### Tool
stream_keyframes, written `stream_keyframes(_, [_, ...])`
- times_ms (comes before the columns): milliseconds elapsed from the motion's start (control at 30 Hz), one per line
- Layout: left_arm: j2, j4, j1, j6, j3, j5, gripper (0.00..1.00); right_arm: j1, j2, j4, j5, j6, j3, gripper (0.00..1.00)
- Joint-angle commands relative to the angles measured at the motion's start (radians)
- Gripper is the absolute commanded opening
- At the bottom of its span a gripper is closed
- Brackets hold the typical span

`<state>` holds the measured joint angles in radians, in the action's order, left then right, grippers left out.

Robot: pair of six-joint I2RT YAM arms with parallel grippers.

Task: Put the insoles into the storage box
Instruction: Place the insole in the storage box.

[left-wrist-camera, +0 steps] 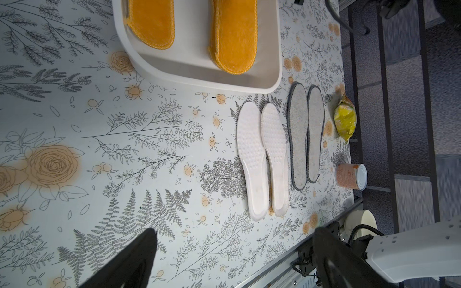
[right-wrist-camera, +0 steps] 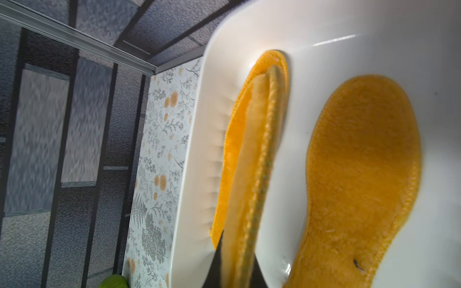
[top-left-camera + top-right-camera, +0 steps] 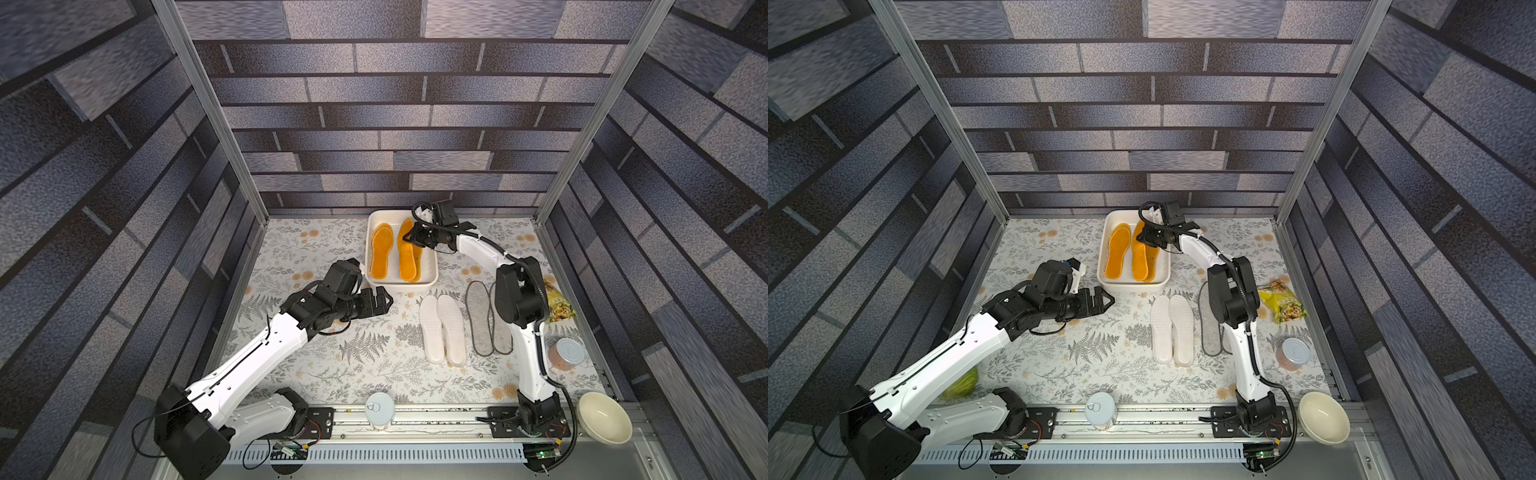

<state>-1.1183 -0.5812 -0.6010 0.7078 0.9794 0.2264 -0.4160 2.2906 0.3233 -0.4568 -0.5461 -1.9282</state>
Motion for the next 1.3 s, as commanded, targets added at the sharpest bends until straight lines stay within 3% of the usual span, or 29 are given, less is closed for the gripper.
stream_keyframes(0, [0.003, 0.018, 0.016, 0.002, -0.019, 0.021, 1.0, 0.005, 0.01, 0.07, 0.021, -0.016, -0.041, 0.0])
stream_keyframes(367, [-0.025, 0.039, 0.038, -0.002, -0.025, 0.059, 1.0, 0.007, 0.049, 0.193, 0.159, -0.005, -0.101, 0.0])
stream_keyframes(667, [-0.021, 0.039, 0.047, -0.003, -0.031, 0.062, 1.0, 0.009, 0.089, 0.239, 0.192, -0.013, -0.139, 0.01])
stream_keyframes(900, [-0.013, 0.043, 0.052, 0.001, -0.039, 0.062, 1.0, 0.009, 0.105, 0.273, 0.206, -0.009, -0.156, 0.13])
stream_keyframes(1267, [-0.012, 0.043, 0.058, 0.001, -0.047, 0.059, 1.0, 0.009, 0.113, 0.148, 0.075, 0.018, -0.154, 0.07])
